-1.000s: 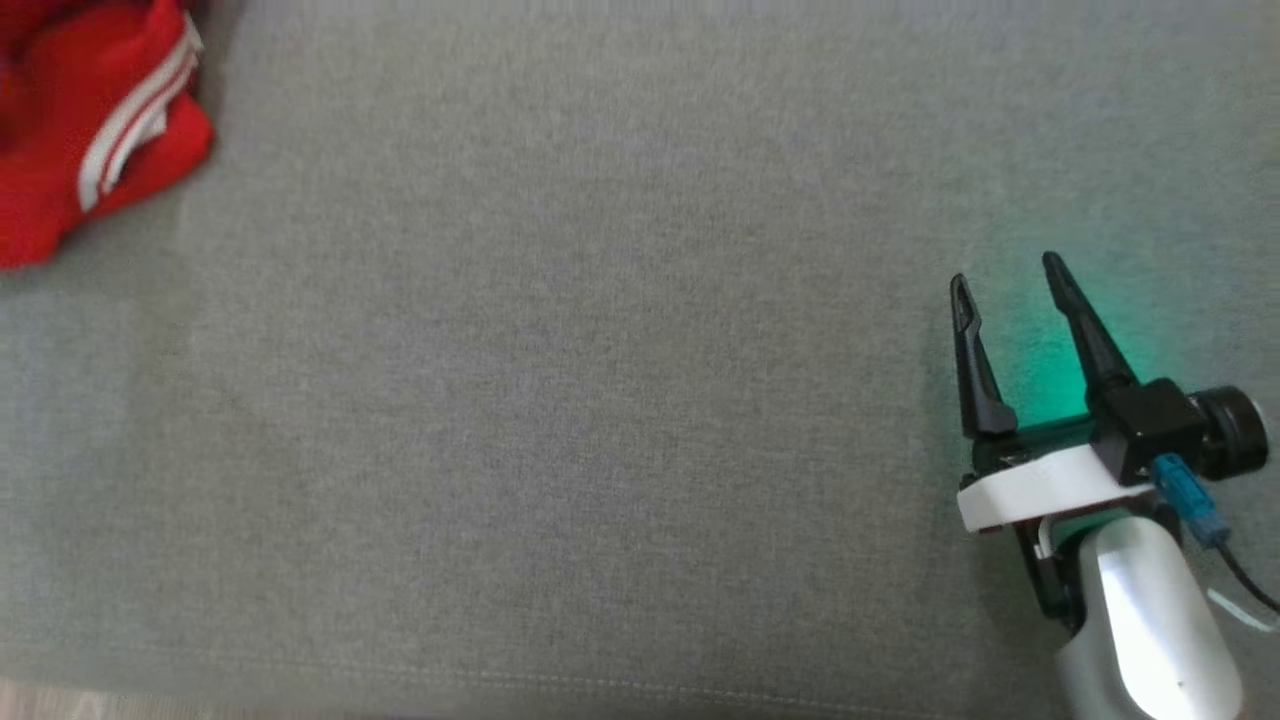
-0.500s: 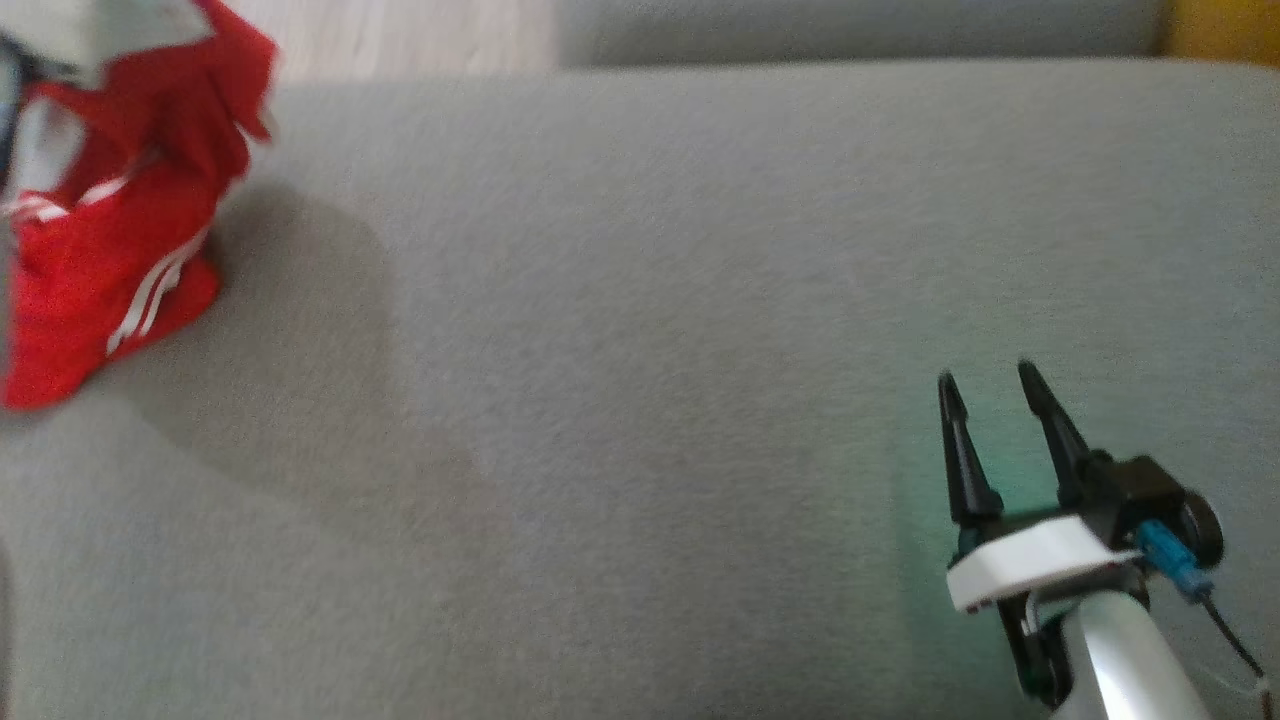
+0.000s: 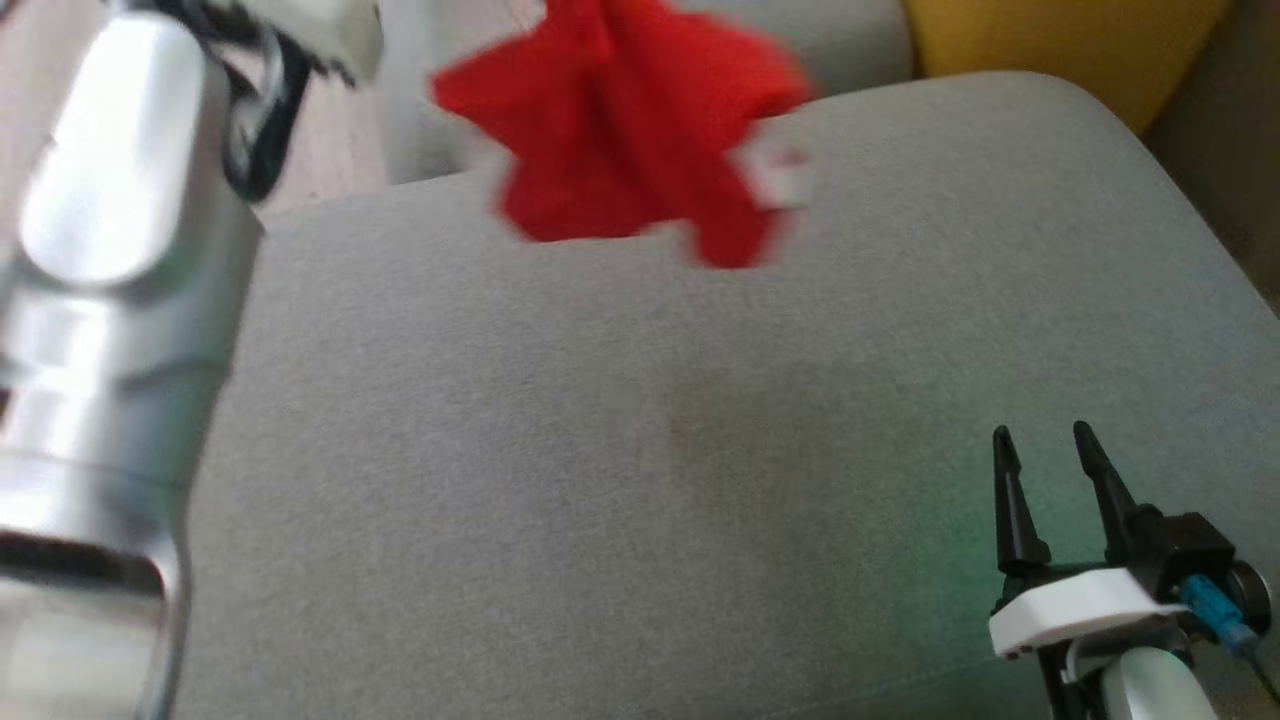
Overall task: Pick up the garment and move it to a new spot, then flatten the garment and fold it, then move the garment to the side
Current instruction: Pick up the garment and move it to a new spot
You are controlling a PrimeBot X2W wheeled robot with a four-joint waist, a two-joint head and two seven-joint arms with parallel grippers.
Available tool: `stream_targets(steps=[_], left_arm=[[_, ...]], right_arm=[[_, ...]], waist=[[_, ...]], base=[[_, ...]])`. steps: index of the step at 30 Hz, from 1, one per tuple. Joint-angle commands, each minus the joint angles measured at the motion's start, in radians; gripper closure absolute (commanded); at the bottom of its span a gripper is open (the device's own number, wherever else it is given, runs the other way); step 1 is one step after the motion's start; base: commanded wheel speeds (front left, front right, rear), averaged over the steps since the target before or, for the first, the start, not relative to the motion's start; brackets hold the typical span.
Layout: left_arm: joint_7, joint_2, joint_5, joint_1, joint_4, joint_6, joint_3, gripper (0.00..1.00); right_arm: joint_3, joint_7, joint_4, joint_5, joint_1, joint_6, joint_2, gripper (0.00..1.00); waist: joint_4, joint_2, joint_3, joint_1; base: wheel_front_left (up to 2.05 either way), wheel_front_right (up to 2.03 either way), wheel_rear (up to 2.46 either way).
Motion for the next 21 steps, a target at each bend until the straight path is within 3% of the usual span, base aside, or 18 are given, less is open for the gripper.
stream_targets(steps=[1, 10, 14, 15, 16, 17, 21], left_arm=[[0.000, 0.037, -0.011, 0.007, -0.019, 0.005, 0.031, 1.00], [-0.034, 0.018, -0.092, 0.314, 0.141, 0.052, 0.054, 1.00], [-0.075, 0.009, -0.105, 0.377, 0.226, 0.064, 0.058, 0.98], [-0.089, 0.004, -0.109, 0.381, 0.239, 0.063, 0.060, 0.66], [-0.097, 0.001, -0.109, 0.383, 0.253, 0.060, 0.057, 0.24], [-0.103, -0.004, -0.110, 0.383, 0.266, 0.056, 0.053, 0.00], [-0.128, -0.015, -0.111, 0.379, 0.306, 0.043, 0.039, 0.00]], right_arm=[[0.025, -0.011, -0.038, 0.009, -0.033, 0.008, -0.005, 0.00], [0.058, -0.011, -0.059, 0.035, -0.080, 0.008, -0.005, 0.00], [0.059, -0.011, -0.062, 0.037, -0.100, 0.008, -0.005, 0.00], [0.057, -0.011, -0.063, 0.035, -0.103, 0.008, -0.005, 0.00], [0.053, -0.011, -0.063, 0.033, -0.106, 0.008, -0.005, 0.00], [0.050, -0.011, -0.063, 0.030, -0.108, 0.008, -0.005, 0.00], [0.043, -0.011, -0.059, 0.024, -0.114, 0.008, -0.005, 0.00]], waist=[[-0.009, -0.0001, 0.015, 0.0003], [-0.038, -0.0001, 0.128, 0.0003], [-0.038, -0.0001, 0.169, 0.0003], [-0.035, -0.0001, 0.177, 0.0003], [-0.030, -0.0001, 0.181, 0.0003], [-0.024, -0.0001, 0.184, 0.0003], [0.002, -0.0001, 0.183, 0.0003]], base=[[0.00, 0.00, 0.00], [0.00, 0.00, 0.00], [0.00, 0.00, 0.00], [0.00, 0.00, 0.00], [0.00, 0.00, 0.00], [0.00, 0.00, 0.00], [0.00, 0.00, 0.00]])
